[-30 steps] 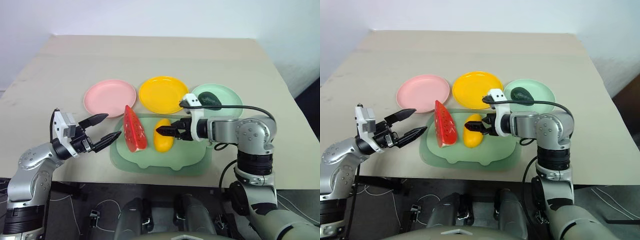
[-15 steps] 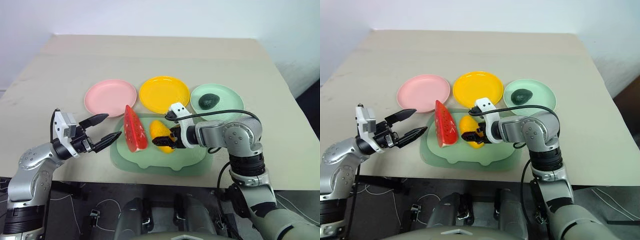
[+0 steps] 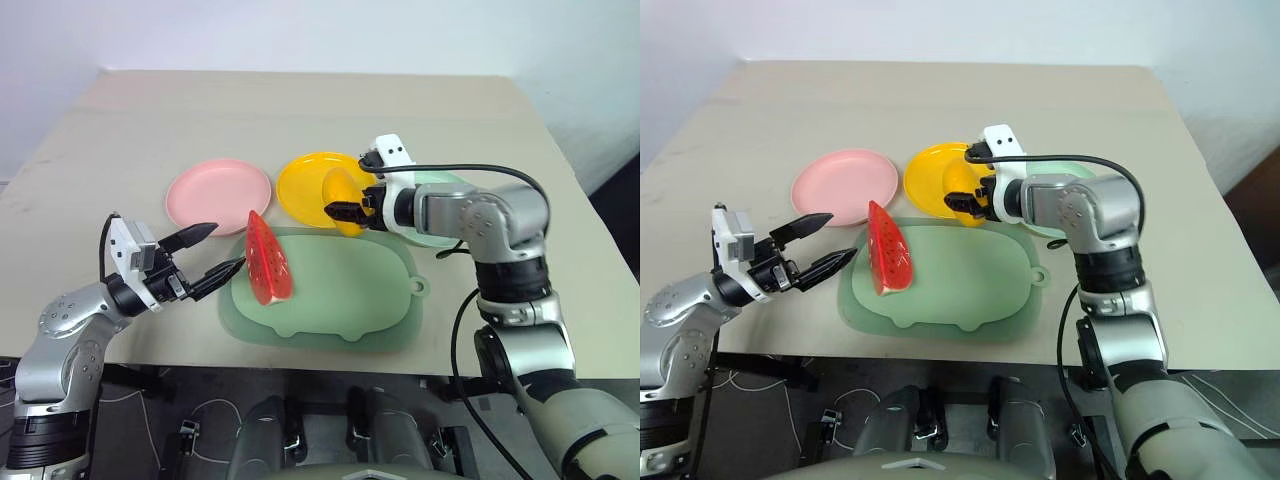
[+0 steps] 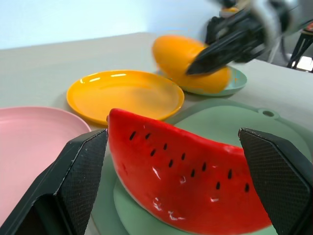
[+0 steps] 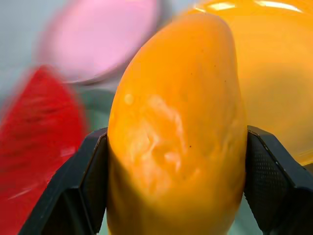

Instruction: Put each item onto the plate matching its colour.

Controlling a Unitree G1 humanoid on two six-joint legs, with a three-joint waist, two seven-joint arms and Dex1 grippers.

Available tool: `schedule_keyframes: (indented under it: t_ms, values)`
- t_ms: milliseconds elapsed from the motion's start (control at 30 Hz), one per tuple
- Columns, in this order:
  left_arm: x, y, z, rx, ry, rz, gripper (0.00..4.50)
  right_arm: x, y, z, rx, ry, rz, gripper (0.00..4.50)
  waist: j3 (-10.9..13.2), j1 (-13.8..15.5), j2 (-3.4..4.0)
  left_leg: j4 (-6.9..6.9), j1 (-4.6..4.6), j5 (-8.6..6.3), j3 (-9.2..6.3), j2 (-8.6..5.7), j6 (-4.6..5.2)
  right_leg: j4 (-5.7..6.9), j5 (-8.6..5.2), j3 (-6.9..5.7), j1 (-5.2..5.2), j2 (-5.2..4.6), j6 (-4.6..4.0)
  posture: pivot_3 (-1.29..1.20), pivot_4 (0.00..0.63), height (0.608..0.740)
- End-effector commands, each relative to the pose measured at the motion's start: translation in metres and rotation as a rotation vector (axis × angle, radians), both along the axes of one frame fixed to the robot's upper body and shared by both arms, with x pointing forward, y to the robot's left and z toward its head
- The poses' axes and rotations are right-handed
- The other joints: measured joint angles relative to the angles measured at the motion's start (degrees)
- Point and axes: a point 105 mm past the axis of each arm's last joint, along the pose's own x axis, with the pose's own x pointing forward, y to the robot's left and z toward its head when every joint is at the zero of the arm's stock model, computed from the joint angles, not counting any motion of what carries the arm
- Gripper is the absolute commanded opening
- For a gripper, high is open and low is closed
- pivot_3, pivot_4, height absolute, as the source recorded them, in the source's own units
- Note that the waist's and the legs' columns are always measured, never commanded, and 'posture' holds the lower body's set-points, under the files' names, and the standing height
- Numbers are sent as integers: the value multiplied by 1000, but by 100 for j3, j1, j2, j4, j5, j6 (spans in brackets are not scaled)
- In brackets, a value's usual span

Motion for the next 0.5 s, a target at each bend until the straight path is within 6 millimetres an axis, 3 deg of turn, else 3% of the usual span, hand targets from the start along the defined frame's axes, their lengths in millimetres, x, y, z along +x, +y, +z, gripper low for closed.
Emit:
schedule_keyframes:
  t_ms: [33,200,500]
  values:
    - [-4,-2,10,-3,-43,-2,4500,25,11,18,13,-98,0,3321,0,-58,0,0,-1,0,0,0,0,1,0,0,-1,1,0,0,150,696]
    - [-8,2,11,5,-49,23,4500,50,28,10,-13,-115,-13,3321,0,-146,0,-7,5,3,7,1,-2,7,0,1,-3,6,2,0,150,696]
    - [-15,4,12,8,-49,47,4500,58,56,-4,-61,-139,18,3321,0,-228,1,-10,5,5,4,0,-5,13,0,4,-4,3,2,0,150,696]
